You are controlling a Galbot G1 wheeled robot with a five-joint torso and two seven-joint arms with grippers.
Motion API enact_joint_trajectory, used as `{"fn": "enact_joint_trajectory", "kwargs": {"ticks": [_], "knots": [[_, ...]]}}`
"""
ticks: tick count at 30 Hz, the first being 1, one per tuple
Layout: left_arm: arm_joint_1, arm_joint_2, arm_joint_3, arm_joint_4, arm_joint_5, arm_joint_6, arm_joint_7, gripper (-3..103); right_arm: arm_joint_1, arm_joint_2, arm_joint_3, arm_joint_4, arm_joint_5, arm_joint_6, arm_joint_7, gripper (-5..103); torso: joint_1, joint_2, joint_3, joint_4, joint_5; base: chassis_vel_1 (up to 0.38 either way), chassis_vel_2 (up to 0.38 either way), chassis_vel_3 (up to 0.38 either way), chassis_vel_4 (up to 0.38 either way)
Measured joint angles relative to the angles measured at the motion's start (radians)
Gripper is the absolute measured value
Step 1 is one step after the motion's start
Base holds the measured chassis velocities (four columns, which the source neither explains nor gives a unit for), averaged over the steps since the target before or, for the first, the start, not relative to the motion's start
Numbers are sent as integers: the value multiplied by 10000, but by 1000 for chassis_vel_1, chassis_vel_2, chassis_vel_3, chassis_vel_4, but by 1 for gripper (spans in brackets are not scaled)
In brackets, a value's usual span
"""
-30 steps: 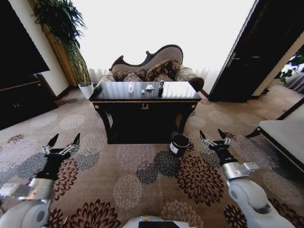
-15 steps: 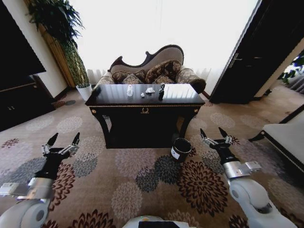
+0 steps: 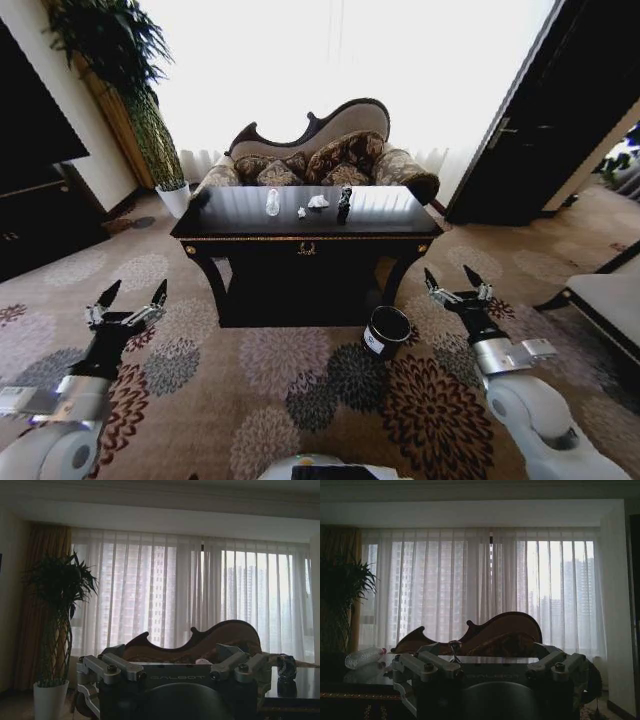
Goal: Move to the front of the table and place the trash on the table into the trash bin.
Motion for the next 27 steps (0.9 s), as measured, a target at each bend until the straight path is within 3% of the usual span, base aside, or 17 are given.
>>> {"fn": "enact_joint_trajectory", "kwargs": {"ticks": [27], "knots": [[-157, -16, 115, 79, 53, -15, 123, 100, 70, 16, -60, -137, -14, 67, -9, 100, 4, -2, 1, 0, -3, -261, 264, 263, -261]]}}
